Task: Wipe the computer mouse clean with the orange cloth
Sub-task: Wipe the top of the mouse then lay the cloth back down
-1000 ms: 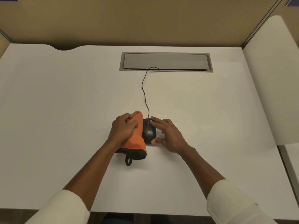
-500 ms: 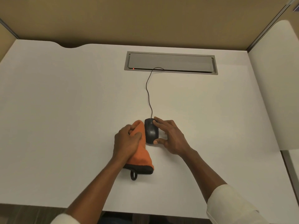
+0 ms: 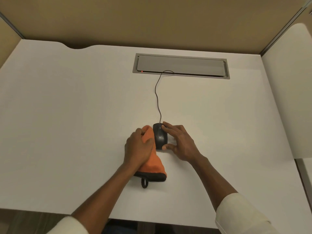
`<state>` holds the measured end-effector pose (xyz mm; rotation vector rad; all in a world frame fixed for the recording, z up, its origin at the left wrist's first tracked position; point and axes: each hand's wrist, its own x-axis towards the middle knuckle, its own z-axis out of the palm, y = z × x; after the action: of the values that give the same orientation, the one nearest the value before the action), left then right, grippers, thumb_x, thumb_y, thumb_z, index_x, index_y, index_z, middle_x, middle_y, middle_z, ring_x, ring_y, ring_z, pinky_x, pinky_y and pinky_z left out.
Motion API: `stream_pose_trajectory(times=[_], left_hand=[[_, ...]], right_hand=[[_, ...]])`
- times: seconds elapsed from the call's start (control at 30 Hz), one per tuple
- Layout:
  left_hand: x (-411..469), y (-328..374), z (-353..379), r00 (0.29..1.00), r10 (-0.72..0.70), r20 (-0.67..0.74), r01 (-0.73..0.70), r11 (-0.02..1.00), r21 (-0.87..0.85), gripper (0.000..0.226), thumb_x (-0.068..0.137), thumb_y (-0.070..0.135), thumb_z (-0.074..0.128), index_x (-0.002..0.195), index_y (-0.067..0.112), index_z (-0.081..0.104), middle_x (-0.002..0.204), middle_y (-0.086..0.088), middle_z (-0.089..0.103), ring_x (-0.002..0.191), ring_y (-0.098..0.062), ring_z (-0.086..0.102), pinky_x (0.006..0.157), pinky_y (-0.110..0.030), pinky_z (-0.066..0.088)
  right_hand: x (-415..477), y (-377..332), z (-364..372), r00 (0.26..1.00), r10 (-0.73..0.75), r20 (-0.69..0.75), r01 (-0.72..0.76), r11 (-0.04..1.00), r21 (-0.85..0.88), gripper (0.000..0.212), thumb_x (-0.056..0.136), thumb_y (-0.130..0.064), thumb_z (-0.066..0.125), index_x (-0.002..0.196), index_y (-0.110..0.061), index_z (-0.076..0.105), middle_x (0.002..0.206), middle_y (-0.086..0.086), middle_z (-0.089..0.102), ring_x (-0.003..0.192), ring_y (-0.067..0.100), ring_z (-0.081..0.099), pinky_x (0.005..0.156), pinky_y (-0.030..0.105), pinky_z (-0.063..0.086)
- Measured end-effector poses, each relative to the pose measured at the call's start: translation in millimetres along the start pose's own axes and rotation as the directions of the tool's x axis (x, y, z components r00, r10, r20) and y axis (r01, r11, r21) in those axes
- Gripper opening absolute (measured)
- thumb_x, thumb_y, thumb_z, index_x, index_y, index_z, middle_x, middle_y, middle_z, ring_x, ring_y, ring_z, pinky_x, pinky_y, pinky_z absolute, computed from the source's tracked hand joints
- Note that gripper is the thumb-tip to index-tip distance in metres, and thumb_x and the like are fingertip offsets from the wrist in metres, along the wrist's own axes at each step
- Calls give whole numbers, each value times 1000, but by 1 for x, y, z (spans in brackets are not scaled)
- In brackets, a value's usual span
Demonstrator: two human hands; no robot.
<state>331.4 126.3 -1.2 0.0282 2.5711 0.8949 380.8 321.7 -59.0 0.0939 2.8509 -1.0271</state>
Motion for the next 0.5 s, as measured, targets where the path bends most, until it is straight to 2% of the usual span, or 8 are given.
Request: stream_pose_trajectory(times=[0.1, 0.27, 0.4, 0.5], left_hand=[[-37, -14, 18, 994, 107, -15, -104, 986, 129, 48, 95, 29, 61, 139, 16, 50, 127, -5, 58, 117, -26, 54, 98, -39, 52], [-48, -13, 32, 978, 187, -86, -166, 964, 207, 48, 96, 24, 59, 142, 15, 50, 135, -6, 54, 119, -22, 46, 89, -30, 49], [-26, 6, 23, 948, 307, -88, -271, 919, 287, 55, 96, 25, 63, 148, 16, 49, 134, -9, 55, 120, -27, 49, 81, -32, 55], [-4, 21, 12, 938, 344, -36, -303, 868, 393, 52, 99, 32, 58, 149, 19, 48, 138, -7, 51, 126, -26, 45, 82, -33, 56]], right_hand=[[2, 0, -2, 1000, 4, 9, -4, 1000, -8, 83, 85, -49, 79, 157, -30, 44, 167, -18, 35, 140, 17, 38, 97, 43, 54], [4, -3, -1, 1000, 0, 17, 0, 999, -48, 81, 87, -47, 78, 158, -31, 42, 167, -17, 34, 141, 16, 37, 97, 42, 53], [3, -3, -2, 1000, -11, 14, 12, 998, -64, 82, 87, -51, 77, 158, -32, 41, 167, -16, 35, 141, 18, 39, 96, 40, 52], [2, -4, -2, 1000, -20, 13, 21, 998, -60, 83, 87, -49, 78, 159, -35, 39, 166, -17, 36, 138, 18, 41, 93, 40, 53]])
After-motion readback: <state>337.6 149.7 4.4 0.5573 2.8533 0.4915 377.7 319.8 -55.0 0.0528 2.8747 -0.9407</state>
